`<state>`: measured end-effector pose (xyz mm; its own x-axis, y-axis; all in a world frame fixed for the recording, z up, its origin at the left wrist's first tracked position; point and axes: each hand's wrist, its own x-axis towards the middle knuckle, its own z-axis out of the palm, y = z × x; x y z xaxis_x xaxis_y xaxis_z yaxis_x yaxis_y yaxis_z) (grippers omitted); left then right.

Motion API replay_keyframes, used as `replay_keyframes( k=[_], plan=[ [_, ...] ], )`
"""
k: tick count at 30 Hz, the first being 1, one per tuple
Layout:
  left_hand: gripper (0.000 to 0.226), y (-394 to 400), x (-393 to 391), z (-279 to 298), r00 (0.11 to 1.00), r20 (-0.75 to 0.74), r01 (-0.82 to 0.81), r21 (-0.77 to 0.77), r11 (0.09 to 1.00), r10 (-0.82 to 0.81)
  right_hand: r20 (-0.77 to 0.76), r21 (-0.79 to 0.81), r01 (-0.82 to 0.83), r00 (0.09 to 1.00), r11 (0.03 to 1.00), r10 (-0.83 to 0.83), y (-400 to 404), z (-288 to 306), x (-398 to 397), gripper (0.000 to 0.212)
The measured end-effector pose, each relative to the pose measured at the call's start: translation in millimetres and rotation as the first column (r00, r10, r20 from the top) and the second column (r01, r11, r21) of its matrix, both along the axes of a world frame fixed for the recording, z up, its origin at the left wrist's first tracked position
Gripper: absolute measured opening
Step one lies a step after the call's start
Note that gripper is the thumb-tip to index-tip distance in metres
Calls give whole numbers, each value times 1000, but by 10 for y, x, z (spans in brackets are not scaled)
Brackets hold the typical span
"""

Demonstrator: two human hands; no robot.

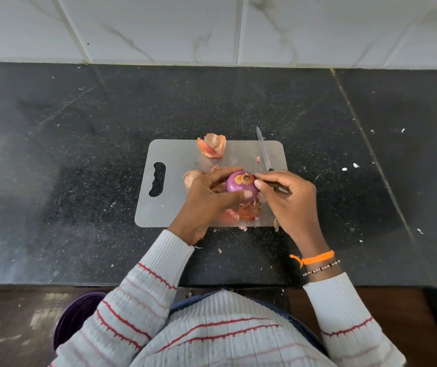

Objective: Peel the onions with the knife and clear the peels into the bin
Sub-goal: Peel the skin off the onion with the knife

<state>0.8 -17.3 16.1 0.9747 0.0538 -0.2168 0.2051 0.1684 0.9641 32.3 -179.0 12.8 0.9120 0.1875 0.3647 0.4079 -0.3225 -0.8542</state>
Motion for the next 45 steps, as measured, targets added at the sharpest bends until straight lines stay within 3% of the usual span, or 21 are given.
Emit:
replay_keyframes(
  k=[15,21,27,29,33,39,45],
  plan=[
    [45,-26,-21,-43,1000,-27,6,4,1000,-6,-20,-88,-24,1000,996,22,-31,-43,102,10],
    [55,-34,16,-67,998,-60,-29,-35,999,27,-238,78,12,971,997,7,-30,-60,69,9],
    [54,-28,36,-49,998,-58,-27,-2,1000,27,-340,160,17,940,987,39,29,-21,60,9],
    [49,-33,43,-35,999,-42,-20,12,1000,21,-314,172,25,949,985,30,5,-32,75,7],
    [49,-23,61,-31,999,-34,-26,53,998,28,-153,27,-1,988,1000,5,3,-36,117,4],
    [48,-50,82,-7,999,-14,-33,119,992,35,1,-63,-9,1000,998,10,-29,-75,167,2],
    [47,-35,59,-44,999,-26,-38,96,995,41,18,-121,-49,999,991,52,-7,-109,206,8]
  ],
)
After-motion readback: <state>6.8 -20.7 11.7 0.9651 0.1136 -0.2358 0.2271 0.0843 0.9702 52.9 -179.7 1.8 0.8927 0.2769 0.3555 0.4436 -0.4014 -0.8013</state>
